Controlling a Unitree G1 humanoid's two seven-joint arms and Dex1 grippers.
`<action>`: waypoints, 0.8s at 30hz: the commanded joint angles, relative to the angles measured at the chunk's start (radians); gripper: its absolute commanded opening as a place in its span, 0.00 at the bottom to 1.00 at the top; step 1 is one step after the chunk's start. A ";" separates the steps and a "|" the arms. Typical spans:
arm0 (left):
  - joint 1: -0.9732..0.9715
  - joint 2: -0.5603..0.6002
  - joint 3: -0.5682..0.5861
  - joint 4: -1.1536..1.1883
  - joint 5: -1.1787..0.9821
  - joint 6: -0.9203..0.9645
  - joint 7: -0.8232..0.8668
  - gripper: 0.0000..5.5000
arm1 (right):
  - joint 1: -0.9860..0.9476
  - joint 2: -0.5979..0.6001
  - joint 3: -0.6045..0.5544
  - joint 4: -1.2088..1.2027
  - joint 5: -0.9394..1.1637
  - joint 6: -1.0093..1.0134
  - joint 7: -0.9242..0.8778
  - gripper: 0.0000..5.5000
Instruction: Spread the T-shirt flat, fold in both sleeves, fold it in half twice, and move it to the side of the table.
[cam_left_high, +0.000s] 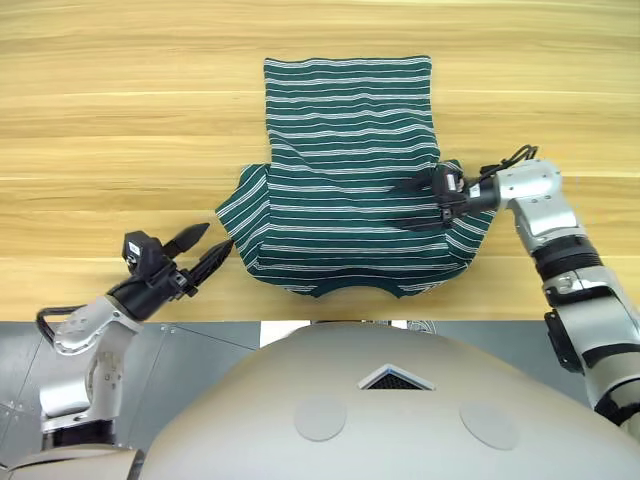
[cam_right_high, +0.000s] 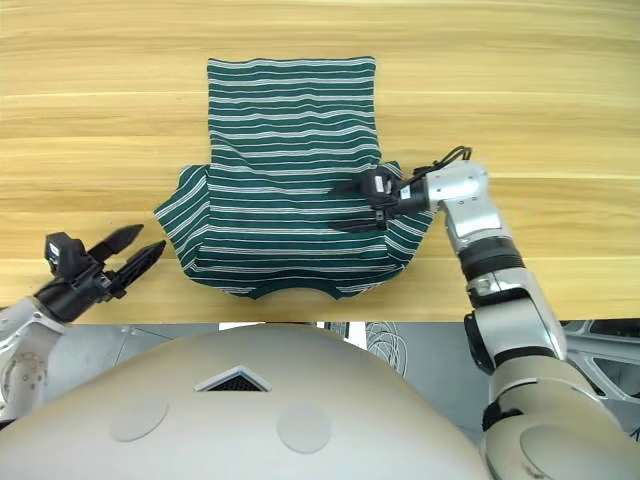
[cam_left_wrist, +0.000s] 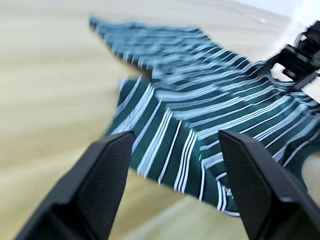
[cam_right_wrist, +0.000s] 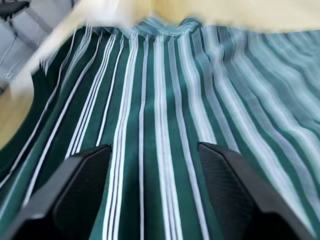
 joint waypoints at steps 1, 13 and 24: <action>-0.052 -0.035 0.010 0.063 0.004 0.088 0.104 0.54 | -0.028 0.027 0.024 0.094 -0.100 -0.048 -0.056 0.58; -0.270 -0.100 -0.044 0.216 0.052 0.211 0.243 0.54 | -0.020 0.030 0.039 0.141 -0.149 -0.130 -0.072 0.58; -0.257 -0.091 -0.076 0.173 0.068 0.240 0.230 0.45 | -0.022 0.030 0.035 0.142 -0.146 -0.142 -0.092 0.58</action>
